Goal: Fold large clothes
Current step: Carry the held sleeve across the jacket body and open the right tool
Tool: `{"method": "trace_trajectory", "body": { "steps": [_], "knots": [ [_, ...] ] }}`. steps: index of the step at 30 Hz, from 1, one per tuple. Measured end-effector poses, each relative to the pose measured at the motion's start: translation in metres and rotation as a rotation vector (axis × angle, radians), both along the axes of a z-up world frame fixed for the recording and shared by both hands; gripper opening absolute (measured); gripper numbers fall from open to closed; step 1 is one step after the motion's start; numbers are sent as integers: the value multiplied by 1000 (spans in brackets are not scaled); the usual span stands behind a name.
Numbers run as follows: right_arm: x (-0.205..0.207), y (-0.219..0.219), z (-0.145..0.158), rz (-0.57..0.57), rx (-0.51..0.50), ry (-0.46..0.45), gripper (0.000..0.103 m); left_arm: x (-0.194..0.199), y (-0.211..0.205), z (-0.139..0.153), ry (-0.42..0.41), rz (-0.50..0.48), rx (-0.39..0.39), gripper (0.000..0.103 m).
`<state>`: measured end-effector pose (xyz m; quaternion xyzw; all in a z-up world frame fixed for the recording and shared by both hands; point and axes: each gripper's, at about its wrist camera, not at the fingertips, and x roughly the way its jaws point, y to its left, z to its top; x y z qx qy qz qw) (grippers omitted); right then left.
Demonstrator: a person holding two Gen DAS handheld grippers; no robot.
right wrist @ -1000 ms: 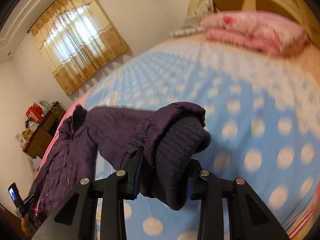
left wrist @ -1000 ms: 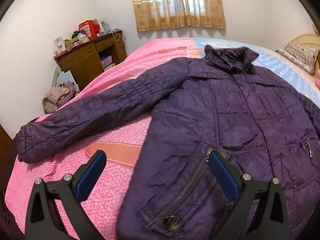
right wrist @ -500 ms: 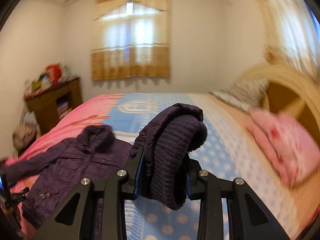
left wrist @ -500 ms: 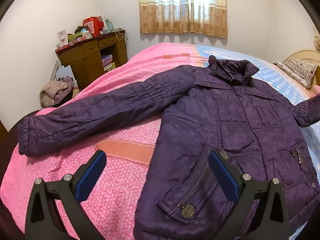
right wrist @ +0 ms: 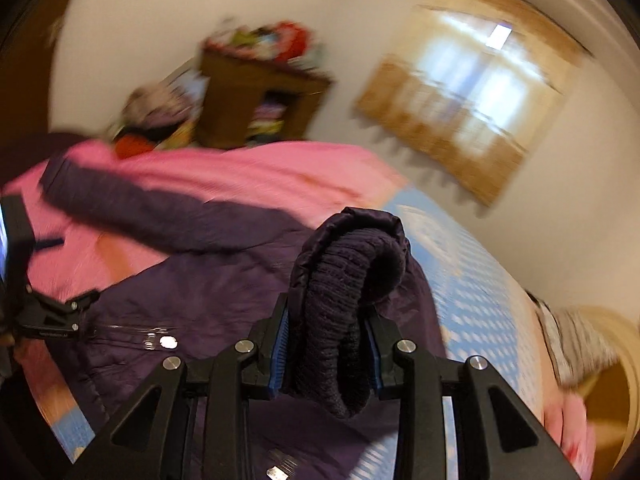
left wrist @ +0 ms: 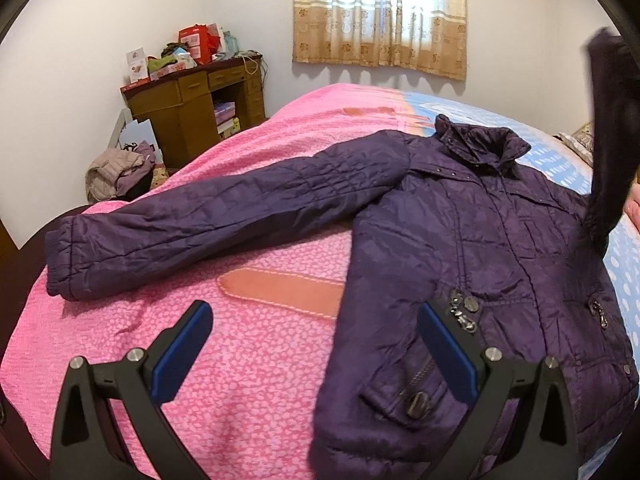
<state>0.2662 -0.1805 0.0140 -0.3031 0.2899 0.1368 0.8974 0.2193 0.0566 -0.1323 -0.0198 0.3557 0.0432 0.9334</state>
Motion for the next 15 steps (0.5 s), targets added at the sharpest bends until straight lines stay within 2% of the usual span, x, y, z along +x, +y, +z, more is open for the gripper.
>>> {"method": "trace_trajectory", "body": {
  "steps": [3,6,7,8,12,15],
  "knots": [
    [19,43,-55,54,-44,26,33,-1,8,0,2,19,10,103],
    [37,61,-108,77,42,149,52,3,14,-3,22,35,21,103],
    [43,62,-128,63,84,206,62,3,15,-3,27,36,27,103],
    [40,61,-138,51,105,222,67,3,15,-3,31,35,38,103],
    [8,42,-162,46,194,247,67,7,9,-1,25,19,94,103],
    [-7,12,-165,24,238,255,68,17,0,2,41,-35,69,103]
  ]
}}
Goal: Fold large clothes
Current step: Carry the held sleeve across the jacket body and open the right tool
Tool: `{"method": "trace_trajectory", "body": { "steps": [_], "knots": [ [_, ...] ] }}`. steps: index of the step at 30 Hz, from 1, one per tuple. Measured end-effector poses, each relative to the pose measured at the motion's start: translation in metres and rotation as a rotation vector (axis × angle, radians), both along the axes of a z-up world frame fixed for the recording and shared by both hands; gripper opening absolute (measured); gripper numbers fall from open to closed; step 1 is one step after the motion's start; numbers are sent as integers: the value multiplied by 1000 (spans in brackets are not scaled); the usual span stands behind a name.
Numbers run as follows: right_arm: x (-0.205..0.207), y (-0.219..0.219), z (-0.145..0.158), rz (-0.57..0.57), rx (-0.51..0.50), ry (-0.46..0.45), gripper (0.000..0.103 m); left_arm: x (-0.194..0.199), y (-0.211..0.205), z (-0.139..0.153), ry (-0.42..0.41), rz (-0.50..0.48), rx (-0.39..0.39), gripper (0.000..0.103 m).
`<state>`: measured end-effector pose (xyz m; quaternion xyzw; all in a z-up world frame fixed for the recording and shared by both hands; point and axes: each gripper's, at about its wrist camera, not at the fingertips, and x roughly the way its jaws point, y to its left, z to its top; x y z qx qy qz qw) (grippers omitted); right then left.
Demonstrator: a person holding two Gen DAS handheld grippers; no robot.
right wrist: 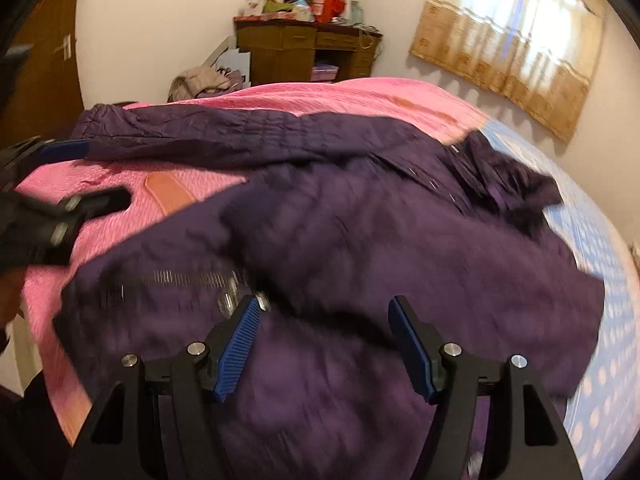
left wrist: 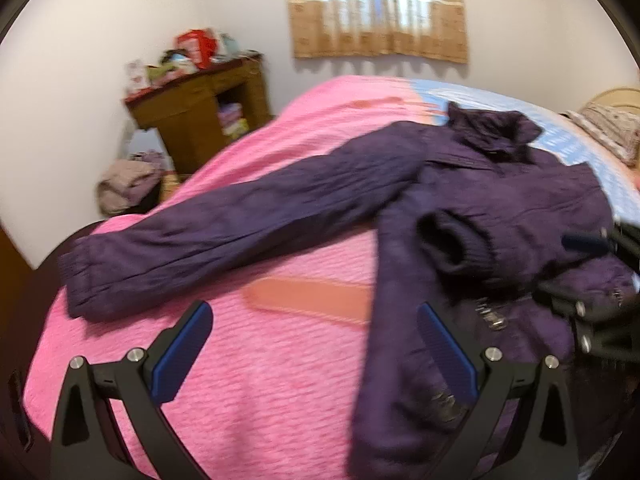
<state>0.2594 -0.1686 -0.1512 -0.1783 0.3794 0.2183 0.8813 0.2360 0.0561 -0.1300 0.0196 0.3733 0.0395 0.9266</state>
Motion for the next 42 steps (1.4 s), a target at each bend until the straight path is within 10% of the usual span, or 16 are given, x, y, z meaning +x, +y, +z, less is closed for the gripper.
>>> {"method": "trace_trajectory", "body": {
  "steps": [8,10,14,17,22,28,33,42],
  "knots": [
    [-8,-93,-11,-228,91,11,71,57,-57,-1,34,-157,-95,103],
    [-8,-105,-18,-261,142,24,73,69,-66,-9,65,-179,-126,92],
    [-9,-109,-28,-274,166,27,73,86,-77,-34,145,-199,-121,36],
    [-12,-106,-26,-251,144,45,73,77,-76,-32,125,-101,8,61],
    [-11,-138,4,-299,225,77,73,52,-64,-19,87,-82,165,63],
    [57,-213,46,-599,240,-85,73,54,-79,20,-69,-95,168,82],
    [125,-229,32,-614,233,-79,73,89,-118,26,-137,-147,148,92],
    [149,-208,-30,-542,223,13,75,138,-122,-54,113,-128,154,103]
  ]
}}
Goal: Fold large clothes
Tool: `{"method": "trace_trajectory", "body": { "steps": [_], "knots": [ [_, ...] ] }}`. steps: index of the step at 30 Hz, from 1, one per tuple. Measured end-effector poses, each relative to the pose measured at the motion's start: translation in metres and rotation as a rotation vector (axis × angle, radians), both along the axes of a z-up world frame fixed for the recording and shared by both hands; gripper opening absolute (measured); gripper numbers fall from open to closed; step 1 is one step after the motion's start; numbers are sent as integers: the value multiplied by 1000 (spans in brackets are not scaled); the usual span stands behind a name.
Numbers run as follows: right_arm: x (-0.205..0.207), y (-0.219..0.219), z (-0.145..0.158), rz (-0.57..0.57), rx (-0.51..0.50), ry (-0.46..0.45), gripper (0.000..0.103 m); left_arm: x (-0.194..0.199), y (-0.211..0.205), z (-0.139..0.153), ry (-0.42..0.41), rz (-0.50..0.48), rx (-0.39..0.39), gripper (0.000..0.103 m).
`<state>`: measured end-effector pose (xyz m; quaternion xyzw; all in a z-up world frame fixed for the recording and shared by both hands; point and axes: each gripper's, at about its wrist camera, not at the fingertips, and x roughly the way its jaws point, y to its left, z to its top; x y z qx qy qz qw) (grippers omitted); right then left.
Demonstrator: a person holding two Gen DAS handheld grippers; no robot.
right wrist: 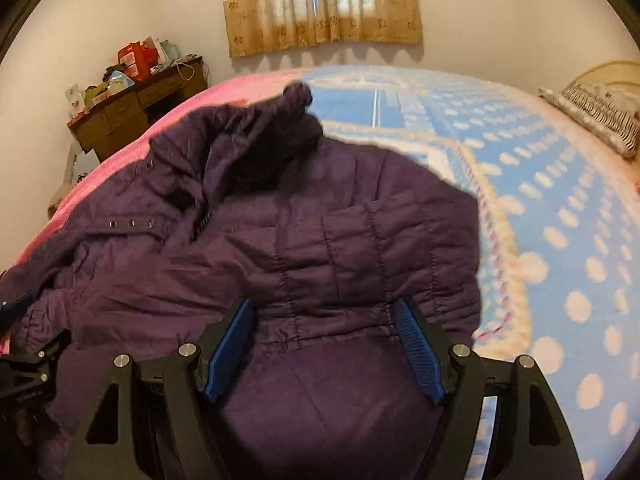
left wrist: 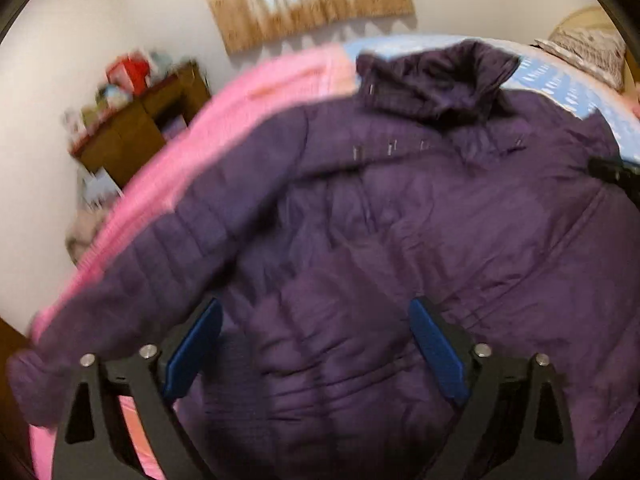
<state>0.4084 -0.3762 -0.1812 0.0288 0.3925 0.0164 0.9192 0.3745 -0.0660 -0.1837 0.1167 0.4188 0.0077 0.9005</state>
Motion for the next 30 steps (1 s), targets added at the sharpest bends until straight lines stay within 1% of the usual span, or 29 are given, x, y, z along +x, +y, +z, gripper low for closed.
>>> {"method": "trace_trajectory", "body": {
  "steps": [1,2,4,6,8,12,16,26,28,30],
  "knots": [
    [-2,0,-4,4,-1,5,75,1,3,-1,8,5,-12,103],
    [-2,-4,-6,5,2,10,75,2,8,-2,19,7,-40,103],
    [1,1,-9,5,-27,28,75,1,11,-5,20,12,-54,103],
    [4,10,-12,11,-93,49,76,0,10,-7,15,13,-34,103],
    [6,14,-14,10,-134,56,77,3,8,-9,22,17,-22,103],
    [10,18,-16,15,-162,69,77,5,1,-10,21,20,-1,103],
    [13,24,-17,18,-199,77,78,7,0,-9,23,24,-2,103],
    [12,30,-20,15,-231,74,78,7,1,-9,24,26,-11,103],
    [13,29,-16,18,-226,85,78,7,1,-10,24,27,-15,103],
    [11,29,-4,10,-222,111,78,7,1,-10,25,27,-22,103]
  ]
}}
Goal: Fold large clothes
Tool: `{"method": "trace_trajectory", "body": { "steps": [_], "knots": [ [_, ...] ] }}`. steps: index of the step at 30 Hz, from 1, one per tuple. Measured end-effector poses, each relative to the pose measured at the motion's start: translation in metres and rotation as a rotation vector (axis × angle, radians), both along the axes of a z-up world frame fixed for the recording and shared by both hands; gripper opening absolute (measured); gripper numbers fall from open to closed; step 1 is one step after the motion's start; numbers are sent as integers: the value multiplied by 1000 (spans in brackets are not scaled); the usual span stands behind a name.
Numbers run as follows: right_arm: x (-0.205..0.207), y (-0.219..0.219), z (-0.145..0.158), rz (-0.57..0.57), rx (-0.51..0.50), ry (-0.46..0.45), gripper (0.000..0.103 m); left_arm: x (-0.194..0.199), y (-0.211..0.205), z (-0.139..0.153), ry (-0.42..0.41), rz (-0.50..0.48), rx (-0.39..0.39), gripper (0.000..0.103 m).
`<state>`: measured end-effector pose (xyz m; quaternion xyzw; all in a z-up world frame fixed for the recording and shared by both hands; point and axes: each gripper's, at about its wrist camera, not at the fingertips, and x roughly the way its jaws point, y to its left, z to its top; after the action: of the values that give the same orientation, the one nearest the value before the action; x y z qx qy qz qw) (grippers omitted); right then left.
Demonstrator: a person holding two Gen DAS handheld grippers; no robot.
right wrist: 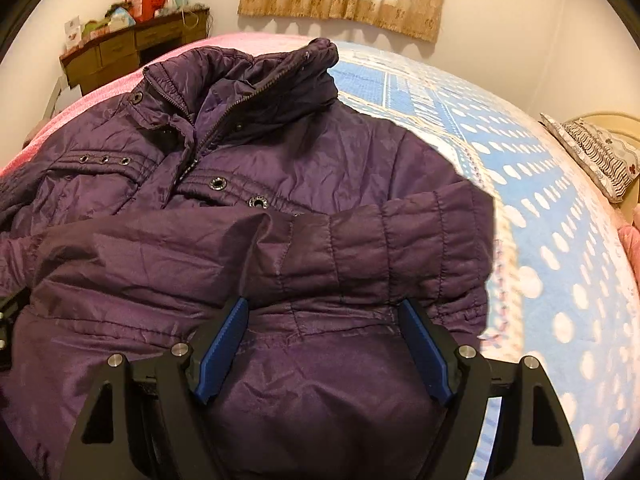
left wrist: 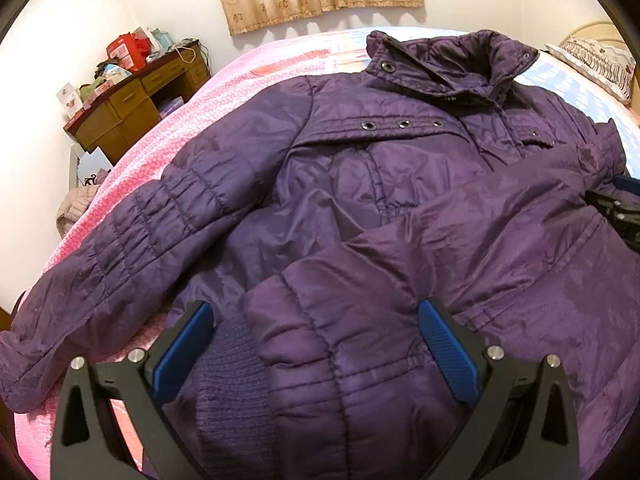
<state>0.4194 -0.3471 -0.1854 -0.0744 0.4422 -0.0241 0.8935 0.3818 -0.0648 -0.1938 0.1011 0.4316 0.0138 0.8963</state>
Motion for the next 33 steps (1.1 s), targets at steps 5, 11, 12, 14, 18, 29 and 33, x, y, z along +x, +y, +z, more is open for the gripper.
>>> {"method": "trace_trajectory", "body": {
  "steps": [5,11,12,14,18,29,33],
  "knots": [
    [-31,22,38,87,222,-97,78,-1,4,0,1,-1,-19,103],
    [-26,65,-8,199,112,24,80,-1,6,0,3,0,-27,103],
    [-25,62,-9,197,132,23,80,-1,6,0,3,-1,-26,103],
    [-23,59,-10,199,152,34,80,-1,5,0,5,-1,-26,103],
    [-23,62,-13,205,129,41,81,-1,6,0,3,-1,-23,103],
    [-22,49,3,216,186,20,80,-2,6,0,1,-2,-24,103],
    [-23,12,45,112,215,-212,81,-2,6,0,1,-1,-25,103]
  ]
}}
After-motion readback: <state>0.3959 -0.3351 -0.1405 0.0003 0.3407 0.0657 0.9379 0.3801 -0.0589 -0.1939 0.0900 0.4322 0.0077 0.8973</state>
